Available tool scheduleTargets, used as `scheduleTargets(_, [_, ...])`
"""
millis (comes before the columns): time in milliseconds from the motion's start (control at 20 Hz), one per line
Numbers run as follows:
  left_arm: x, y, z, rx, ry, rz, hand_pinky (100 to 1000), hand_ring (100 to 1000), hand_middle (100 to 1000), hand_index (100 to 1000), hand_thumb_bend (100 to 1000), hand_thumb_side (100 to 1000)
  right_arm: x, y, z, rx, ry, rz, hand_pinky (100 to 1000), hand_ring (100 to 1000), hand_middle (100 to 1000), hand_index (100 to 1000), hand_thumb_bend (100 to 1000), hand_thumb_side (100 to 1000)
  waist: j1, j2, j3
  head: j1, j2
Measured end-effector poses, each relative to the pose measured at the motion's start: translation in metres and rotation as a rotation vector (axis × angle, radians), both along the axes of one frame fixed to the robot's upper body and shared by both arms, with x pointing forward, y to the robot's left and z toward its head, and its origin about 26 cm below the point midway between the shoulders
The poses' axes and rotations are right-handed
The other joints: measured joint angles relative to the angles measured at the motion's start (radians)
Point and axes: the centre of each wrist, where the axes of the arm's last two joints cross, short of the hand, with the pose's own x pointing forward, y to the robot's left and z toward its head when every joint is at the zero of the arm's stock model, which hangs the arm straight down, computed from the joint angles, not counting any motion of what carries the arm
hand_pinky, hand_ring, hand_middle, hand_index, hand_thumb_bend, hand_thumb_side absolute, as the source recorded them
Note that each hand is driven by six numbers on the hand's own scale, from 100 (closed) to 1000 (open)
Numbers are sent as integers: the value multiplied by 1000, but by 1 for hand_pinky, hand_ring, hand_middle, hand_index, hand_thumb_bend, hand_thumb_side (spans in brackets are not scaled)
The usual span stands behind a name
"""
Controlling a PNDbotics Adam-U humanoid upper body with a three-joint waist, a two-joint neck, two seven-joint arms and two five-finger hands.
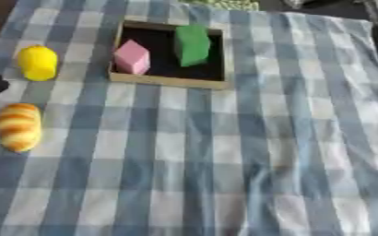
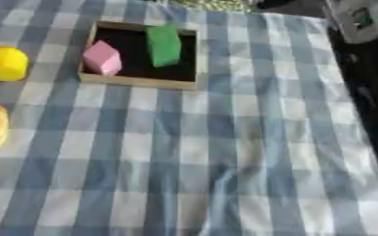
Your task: Pick up objects on the table and place them in the box.
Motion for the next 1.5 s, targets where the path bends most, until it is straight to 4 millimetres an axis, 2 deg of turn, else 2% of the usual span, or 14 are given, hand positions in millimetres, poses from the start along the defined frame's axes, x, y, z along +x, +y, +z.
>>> scheduleTargets(150, [3,5,16,48,-90,10,1000,887,815,848,100,638,-21,-19,-4,88,7,-9,992,1000,530,983,100,226,13,0,-7,9,0])
scheduleTargets(250, [4,10,30,98,-174,26,1000,892,820,853,100,585,-35,-28,-7,145,4,-26,985,1000,529,979,100,163,25,0,-13,11,0])
scheduleTargets(400, [5,16,51,185,-295,50,1000,910,839,875,100,485,-54,-35,-7,185,-21,-48,979,1000,534,977,100,106,29,0,-21,14,0])
scheduleTargets(600, [3,21,67,326,-403,74,1000,941,878,915,100,347,-71,-38,-9,223,-55,-66,975,1000,537,972,100,100,34,0,-33,15,1])
scheduleTargets(800, [1,23,80,494,-498,85,1000,959,896,925,100,268,-82,-42,-14,264,-73,-92,978,1000,537,968,100,119,35,0,-44,15,1])
scheduleTargets(1000, [0,26,86,680,-526,91,1000,957,891,923,100,244,-87,-47,-17,295,-82,-126,982,1000,532,963,100,178,35,0,-49,21,8])
scheduleTargets(1250, [11,42,82,920,-475,170,1000,943,867,911,103,281,-89,-48,-18,303,-87,-146,986,1000,529,958,100,223,35,0,-54,24,8])
scheduleTargets(1500, [25,61,71,1103,-426,275,995,931,857,921,183,315,-89,-48,-19,311,-83,-150,992,1000,524,952,100,279,35,0,-55,28,8])
